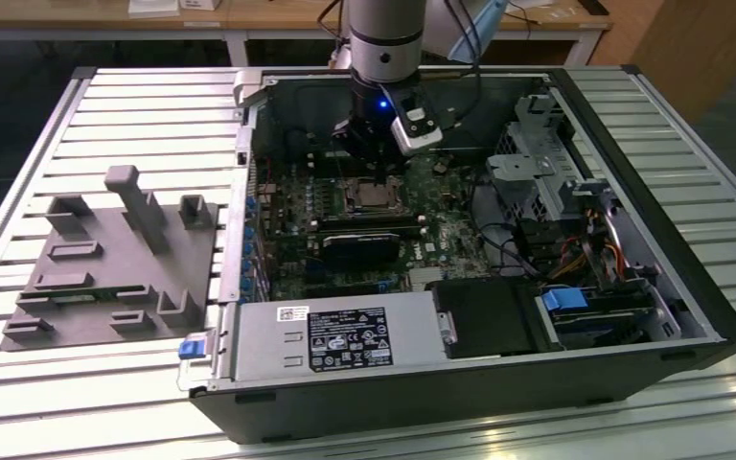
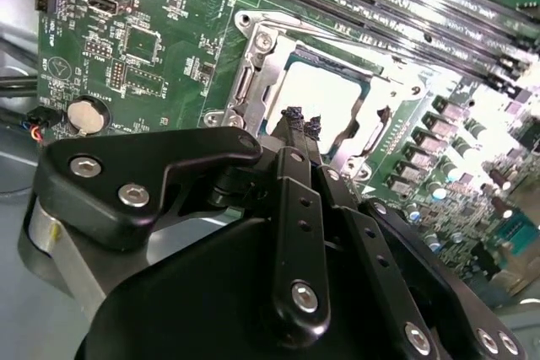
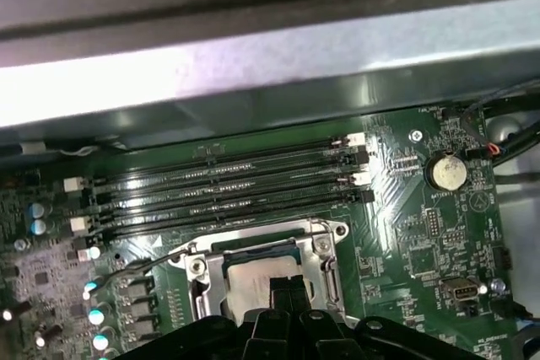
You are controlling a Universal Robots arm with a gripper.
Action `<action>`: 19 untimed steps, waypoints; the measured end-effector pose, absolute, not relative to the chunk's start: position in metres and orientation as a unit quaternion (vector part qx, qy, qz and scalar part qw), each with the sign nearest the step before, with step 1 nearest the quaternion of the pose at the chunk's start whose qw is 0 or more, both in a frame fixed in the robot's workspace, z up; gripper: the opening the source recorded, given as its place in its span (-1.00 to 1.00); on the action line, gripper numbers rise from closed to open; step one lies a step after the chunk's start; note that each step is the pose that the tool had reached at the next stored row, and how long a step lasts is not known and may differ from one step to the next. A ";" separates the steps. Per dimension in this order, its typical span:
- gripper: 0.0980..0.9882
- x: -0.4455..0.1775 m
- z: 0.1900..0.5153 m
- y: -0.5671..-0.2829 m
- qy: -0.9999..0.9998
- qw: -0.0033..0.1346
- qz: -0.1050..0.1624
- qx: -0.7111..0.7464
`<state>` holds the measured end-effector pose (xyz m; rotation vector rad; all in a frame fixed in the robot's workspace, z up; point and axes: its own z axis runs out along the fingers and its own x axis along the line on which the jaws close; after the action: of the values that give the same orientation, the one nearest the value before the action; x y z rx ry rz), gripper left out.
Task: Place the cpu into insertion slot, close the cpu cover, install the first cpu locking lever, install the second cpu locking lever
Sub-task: 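Close the cpu cover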
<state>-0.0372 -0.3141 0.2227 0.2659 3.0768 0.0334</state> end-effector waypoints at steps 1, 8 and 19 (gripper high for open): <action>-0.99 -0.037 0.223 -0.315 0.996 0.028 0.011 0.083; -0.99 -0.040 0.222 -0.323 0.997 0.031 0.012 0.070; -0.99 -0.055 0.217 -0.327 0.998 0.032 0.014 0.057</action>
<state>-0.0552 -0.3274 0.2172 0.1751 3.0722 0.0430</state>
